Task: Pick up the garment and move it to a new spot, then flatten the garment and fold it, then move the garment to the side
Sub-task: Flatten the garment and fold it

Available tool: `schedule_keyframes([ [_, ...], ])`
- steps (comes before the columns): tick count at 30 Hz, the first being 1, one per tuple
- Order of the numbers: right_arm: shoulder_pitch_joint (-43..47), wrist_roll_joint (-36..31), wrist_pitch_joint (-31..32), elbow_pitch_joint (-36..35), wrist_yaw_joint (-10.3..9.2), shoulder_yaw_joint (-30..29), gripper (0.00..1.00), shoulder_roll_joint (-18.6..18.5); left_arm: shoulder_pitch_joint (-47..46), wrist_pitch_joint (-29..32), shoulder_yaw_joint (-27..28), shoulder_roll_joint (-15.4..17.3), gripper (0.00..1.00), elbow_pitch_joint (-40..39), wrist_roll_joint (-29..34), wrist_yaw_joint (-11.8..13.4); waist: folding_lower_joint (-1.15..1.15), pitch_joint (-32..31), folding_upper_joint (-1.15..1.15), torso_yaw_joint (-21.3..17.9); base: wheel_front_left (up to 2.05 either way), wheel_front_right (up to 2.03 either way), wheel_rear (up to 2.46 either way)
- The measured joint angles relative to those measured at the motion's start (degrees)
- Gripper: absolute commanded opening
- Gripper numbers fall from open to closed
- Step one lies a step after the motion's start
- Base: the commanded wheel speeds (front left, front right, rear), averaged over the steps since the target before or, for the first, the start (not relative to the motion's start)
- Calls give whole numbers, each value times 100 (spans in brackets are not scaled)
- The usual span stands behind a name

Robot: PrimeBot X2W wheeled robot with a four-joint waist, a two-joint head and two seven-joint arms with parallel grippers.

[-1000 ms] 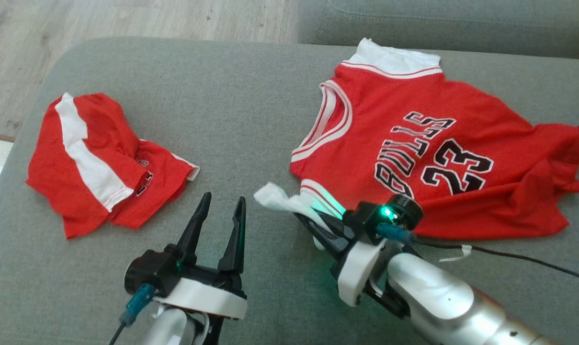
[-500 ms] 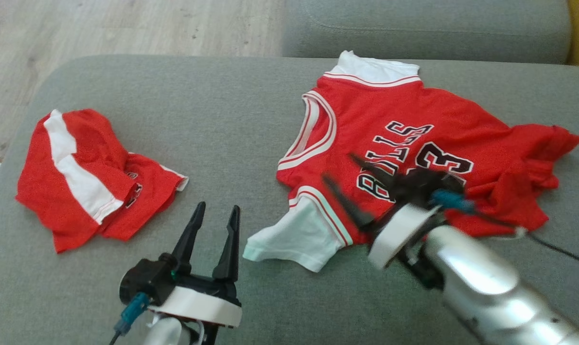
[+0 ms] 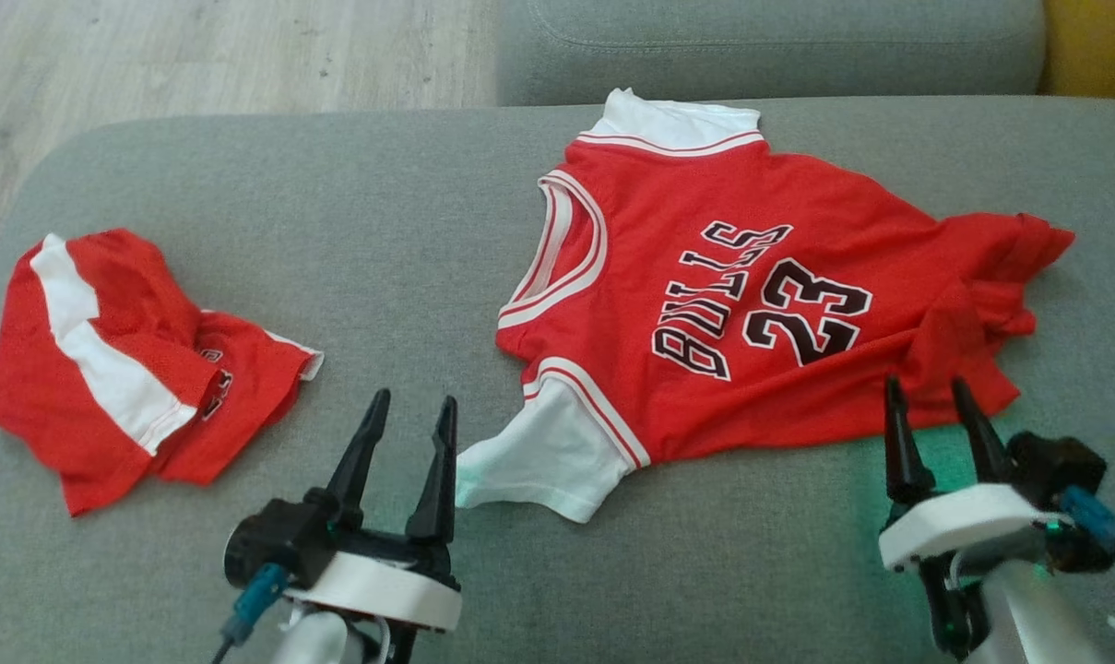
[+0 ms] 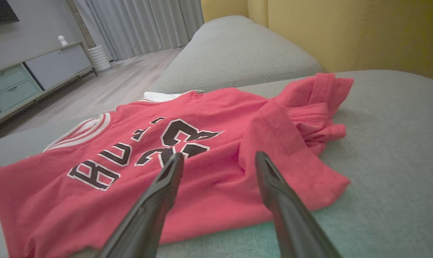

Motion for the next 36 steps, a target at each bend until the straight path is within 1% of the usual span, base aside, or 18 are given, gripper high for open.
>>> schedule_keyframes([
  [2, 36, -121, 0, -85, 0, -171, 100, 88, -2, 0, -5, 0, 100, 103, 146, -1, 0, 18, 0, -34, 0, 0, 0],
  [7, 3, -308, 0, -240, 0, -271, 100, 147, -18, 0, -77, 27, 100, 594, 308, -7, 0, 29, 0, -116, 0, 0, 0],
  [10, 3, -349, 0, -256, 0, -277, 100, 185, -76, 0, -191, 42, 100, 935, 310, -8, 0, 33, 0, -158, 0, 0, 0],
  [11, 3, -349, 0, -256, 0, -277, 100, 185, -76, 0, -191, 42, 100, 935, 310, -8, 0, 33, 0, -158, 0, 0, 0],
  [17, 4, -393, 0, -257, 0, -244, 100, 199, -264, 7, -396, 71, 100, 1661, 223, -9, 0, 53, 0, -216, 0, 0, 0],
  [19, 4, -393, 0, -256, 0, -189, 100, 202, -363, 8, -377, 69, 100, 1804, 220, 4, 0, 69, 0, -236, 0, 0, 0],
  [25, 3, -404, 0, -258, 0, -159, 100, 212, -703, 113, -374, 51, 100, 2253, 174, 252, 0, 159, 0, -312, 0, 0, 0],
  [28, -2, -430, 0, -266, 0, -160, 100, 212, -813, 159, -376, 43, 100, 2442, 159, 309, 0, 219, 0, -350, 0, 0, 0],
  [36, -23, -454, 0, -280, 0, -155, 100, 212, -1095, 159, -409, 18, 100, 2742, 55, 302, 1, 346, 0, -377, 0, 0, 0],
])
